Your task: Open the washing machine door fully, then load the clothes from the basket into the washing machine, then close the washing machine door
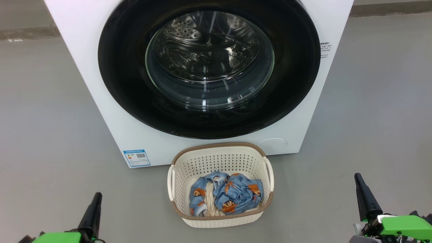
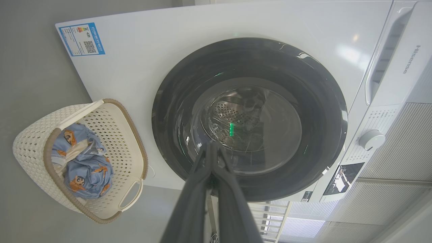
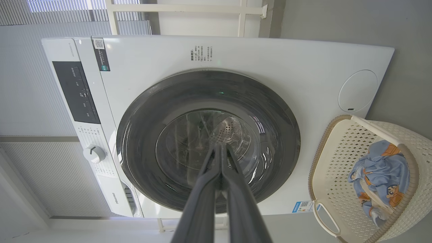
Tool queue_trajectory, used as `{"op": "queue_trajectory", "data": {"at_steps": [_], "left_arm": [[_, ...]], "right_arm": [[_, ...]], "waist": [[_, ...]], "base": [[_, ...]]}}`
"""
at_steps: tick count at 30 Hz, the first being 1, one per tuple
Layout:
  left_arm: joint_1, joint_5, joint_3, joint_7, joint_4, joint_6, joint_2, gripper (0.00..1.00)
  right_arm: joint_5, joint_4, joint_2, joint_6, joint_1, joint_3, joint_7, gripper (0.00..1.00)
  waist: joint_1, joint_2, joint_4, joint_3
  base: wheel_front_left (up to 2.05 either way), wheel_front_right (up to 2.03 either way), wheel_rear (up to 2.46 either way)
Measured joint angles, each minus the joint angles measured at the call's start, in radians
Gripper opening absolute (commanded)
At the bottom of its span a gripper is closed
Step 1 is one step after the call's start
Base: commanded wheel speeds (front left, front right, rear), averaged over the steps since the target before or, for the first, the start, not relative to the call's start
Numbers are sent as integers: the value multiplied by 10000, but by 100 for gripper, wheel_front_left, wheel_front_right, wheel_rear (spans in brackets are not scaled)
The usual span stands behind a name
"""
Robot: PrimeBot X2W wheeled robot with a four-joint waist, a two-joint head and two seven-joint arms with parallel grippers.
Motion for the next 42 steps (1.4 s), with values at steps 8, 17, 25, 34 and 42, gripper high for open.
{"op": "queue_trajectory", "data": {"at_steps": [8,17,25,34,42], "left_arm": [[-1,0,6,0,0,0,-2,0],[-1,0,10,0,0,0,-4,0],[-2,2,15,2,0,0,-6,0],[-2,2,19,10,0,0,-8,0],[-2,2,23,10,0,0,-10,0]], "right_arm": [[0,2,4,0,0,-2,0,0],[0,2,6,0,0,-2,0,0],[0,2,6,0,0,-4,0,0],[0,2,6,0,0,-4,0,0],[-2,2,6,0,0,-6,0,0]], "waist": [[0,0,0,0],[0,0,0,0],[0,0,0,0],[0,0,0,0],[0,0,0,0]], "base": [[0,0,0],[0,0,0],[0,0,0],[0,0,0],[0,0,0]]}}
